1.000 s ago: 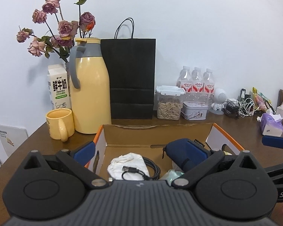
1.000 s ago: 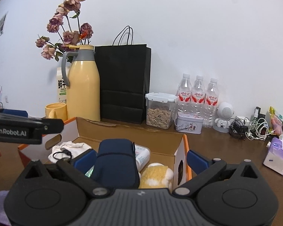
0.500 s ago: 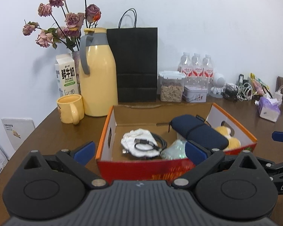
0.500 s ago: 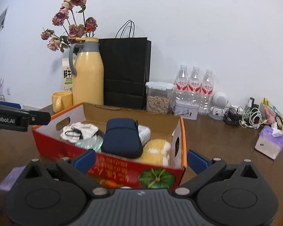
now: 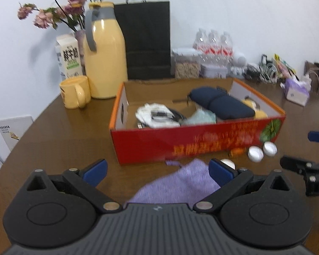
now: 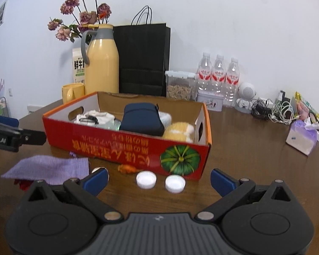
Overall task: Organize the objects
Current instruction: 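Move the left tool back to the purple drawstring bag on the table, then grasp the purple bag's drawstring with left tool while right tool grasps a white bottle cap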
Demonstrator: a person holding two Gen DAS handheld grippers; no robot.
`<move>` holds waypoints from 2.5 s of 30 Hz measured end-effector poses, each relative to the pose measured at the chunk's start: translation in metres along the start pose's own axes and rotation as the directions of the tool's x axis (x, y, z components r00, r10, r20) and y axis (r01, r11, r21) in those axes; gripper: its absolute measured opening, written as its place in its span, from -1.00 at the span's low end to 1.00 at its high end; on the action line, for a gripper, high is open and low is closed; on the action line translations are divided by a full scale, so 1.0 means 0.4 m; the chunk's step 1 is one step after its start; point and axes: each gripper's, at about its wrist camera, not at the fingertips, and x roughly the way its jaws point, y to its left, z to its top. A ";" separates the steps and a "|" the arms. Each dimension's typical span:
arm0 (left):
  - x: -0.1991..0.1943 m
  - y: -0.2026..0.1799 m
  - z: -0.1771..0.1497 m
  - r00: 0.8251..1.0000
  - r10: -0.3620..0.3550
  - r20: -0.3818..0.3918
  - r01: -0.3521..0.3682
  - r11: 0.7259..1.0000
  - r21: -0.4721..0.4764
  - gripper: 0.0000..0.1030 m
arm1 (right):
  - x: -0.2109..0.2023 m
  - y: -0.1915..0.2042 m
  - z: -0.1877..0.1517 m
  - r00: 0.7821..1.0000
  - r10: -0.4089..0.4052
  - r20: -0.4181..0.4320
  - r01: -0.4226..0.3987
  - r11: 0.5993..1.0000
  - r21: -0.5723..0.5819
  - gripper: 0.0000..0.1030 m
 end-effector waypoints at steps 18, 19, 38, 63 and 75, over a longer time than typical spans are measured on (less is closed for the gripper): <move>0.092 -0.028 -0.043 0.985 -0.129 -0.118 0.131 0.991 0.011 1.00 | 0.022 0.004 -0.036 0.998 -0.001 -0.056 0.002 1.000 0.004 1.00; 0.091 -0.028 -0.044 0.985 -0.130 -0.116 0.131 0.991 0.008 1.00 | 0.024 0.005 -0.036 0.998 0.000 -0.058 0.001 1.000 0.003 1.00; 0.057 -0.010 -0.052 0.985 -0.141 -0.101 0.138 0.990 -0.035 0.62 | 0.031 0.010 -0.053 0.997 0.012 -0.073 -0.012 1.000 0.007 1.00; -0.046 0.025 -0.038 0.992 -0.113 0.053 0.118 0.989 -0.088 -0.90 | 0.034 0.022 -0.067 0.996 0.019 -0.088 -0.019 1.000 -0.001 1.00; -0.109 0.067 -0.007 0.982 -0.087 0.166 0.109 0.985 -0.132 -0.90 | 0.059 0.013 -0.059 0.997 -0.011 -0.073 0.010 1.000 -0.004 1.00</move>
